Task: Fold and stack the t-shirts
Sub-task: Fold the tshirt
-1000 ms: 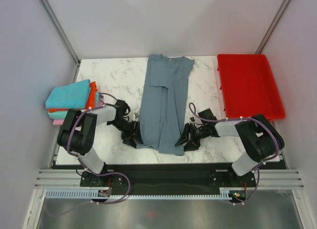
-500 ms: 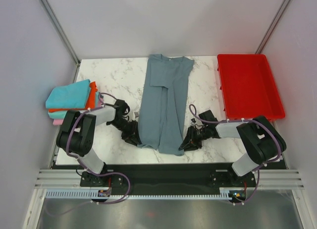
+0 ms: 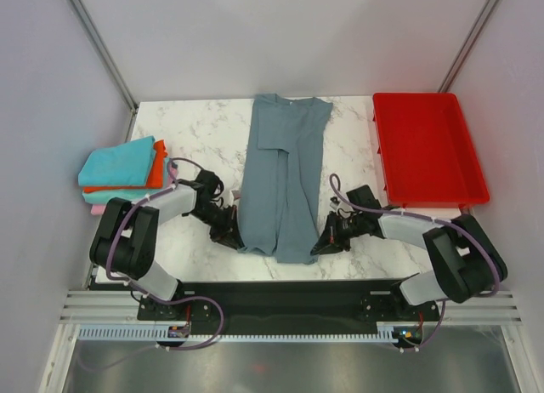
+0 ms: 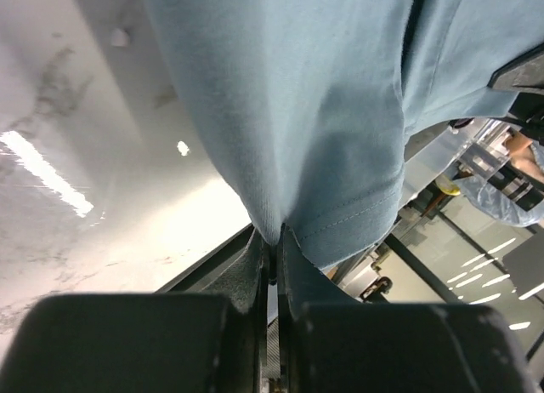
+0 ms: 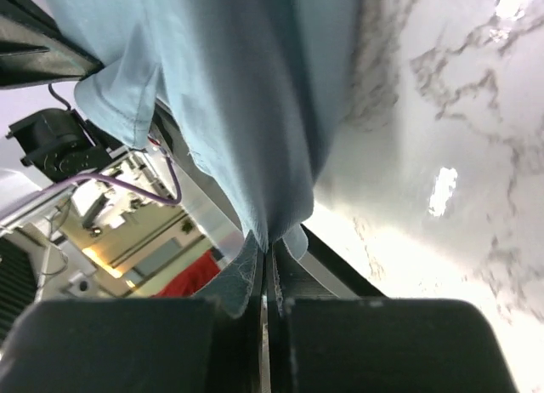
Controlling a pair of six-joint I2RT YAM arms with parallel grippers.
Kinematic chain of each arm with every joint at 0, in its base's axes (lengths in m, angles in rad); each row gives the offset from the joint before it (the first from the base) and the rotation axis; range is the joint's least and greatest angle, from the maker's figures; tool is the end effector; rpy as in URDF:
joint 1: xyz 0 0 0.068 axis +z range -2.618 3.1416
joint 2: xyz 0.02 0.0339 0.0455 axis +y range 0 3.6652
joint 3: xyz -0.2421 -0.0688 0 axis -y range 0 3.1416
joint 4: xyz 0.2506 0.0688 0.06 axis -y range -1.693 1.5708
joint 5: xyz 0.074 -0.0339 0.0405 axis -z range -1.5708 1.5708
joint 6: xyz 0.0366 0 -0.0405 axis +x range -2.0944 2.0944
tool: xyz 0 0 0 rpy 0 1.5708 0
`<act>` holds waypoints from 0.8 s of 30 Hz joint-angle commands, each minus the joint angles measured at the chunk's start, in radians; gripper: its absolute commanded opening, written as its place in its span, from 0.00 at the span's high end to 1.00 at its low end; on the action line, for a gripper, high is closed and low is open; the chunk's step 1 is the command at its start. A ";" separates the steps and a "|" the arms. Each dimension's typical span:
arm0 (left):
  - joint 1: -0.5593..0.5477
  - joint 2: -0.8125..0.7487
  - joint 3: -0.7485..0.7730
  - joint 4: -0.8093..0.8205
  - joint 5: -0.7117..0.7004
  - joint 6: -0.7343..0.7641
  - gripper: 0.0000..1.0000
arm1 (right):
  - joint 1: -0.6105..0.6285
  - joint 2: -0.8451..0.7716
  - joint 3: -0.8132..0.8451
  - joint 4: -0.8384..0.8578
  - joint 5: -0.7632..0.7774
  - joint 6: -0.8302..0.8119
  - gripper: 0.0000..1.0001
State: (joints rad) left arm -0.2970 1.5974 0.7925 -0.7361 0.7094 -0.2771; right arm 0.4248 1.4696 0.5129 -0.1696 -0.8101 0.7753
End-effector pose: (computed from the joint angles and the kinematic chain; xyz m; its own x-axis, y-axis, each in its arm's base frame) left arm 0.2287 -0.0949 0.1148 -0.9852 0.0844 0.1495 -0.0300 0.7724 -0.6344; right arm 0.2001 0.1196 0.0945 -0.9850 0.0841 0.1506 0.1701 0.6174 0.7680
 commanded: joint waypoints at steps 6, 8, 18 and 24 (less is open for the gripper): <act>-0.048 -0.080 0.102 -0.051 0.045 0.052 0.98 | -0.078 -0.172 0.139 -0.205 0.020 -0.208 1.00; -0.053 -0.077 0.149 -0.066 0.044 0.076 0.98 | -0.118 -0.180 0.182 -0.243 0.020 -0.241 1.00; -0.054 0.108 0.531 -0.157 -0.047 0.194 0.98 | -0.215 -0.062 0.372 -0.137 0.037 -0.226 1.00; -0.036 0.332 0.815 -0.183 -0.132 0.219 0.98 | -0.222 0.173 0.593 -0.065 0.048 -0.261 1.00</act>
State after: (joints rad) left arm -0.3447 1.8603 1.5177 -0.8841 0.6407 -0.1139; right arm 0.2035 1.5639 0.9981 -0.3164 -0.7742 0.5461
